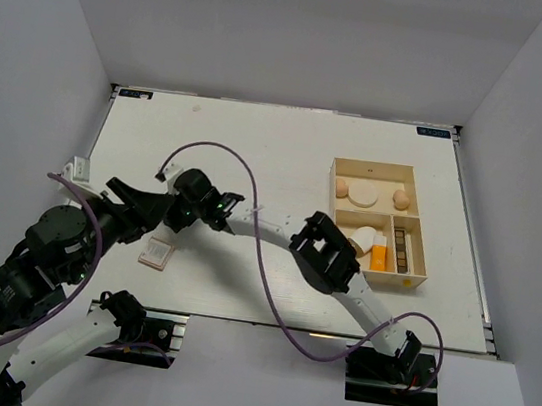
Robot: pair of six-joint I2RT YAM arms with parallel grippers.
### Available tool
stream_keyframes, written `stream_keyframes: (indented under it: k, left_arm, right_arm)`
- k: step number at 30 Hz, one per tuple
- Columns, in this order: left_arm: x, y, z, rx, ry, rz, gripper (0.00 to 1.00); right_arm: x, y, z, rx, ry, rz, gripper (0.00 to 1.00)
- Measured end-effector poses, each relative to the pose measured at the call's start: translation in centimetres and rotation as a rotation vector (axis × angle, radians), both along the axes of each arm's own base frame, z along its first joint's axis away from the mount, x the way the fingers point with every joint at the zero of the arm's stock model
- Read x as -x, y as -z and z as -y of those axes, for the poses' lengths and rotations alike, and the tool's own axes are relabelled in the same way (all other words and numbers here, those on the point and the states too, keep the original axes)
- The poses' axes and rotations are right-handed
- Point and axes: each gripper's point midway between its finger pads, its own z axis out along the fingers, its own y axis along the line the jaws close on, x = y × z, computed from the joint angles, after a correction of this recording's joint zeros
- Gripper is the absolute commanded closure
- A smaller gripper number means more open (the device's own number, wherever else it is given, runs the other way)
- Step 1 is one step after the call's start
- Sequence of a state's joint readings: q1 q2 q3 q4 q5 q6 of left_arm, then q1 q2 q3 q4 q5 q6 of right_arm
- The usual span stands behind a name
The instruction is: Organize the makeup
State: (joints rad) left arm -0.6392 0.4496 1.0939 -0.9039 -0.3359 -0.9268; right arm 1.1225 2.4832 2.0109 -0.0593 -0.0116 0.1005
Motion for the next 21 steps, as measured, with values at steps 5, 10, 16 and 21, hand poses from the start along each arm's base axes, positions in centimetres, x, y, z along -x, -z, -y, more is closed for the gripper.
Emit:
stream_keyframes:
  k: [5, 10, 16, 21]
  left_arm:
    - [-0.5, 0.9, 0.5, 0.002, 0.001, -0.013, 0.29]
    - [-0.7, 2.2, 0.5, 0.021, -0.020, -0.057, 0.29]
    - [-1.3, 6.8, 0.2, 0.016, -0.106, -0.219, 0.27]
    - [-2.3, 12.7, 0.1, -0.080, -0.210, -0.422, 0.22]
  right_arm:
    - [-3.0, -4.6, 5.1, -0.009, 0.026, -0.042, 1.00]
    - [-7.8, -11.8, 11.5, -0.078, 0.092, -0.014, 1.00]
    - [-10.1, -16.2, 21.6, -0.065, 0.191, 0.022, 1.00]
    - [-8.3, -16.9, 30.7, -0.003, 0.299, 0.035, 1.00]
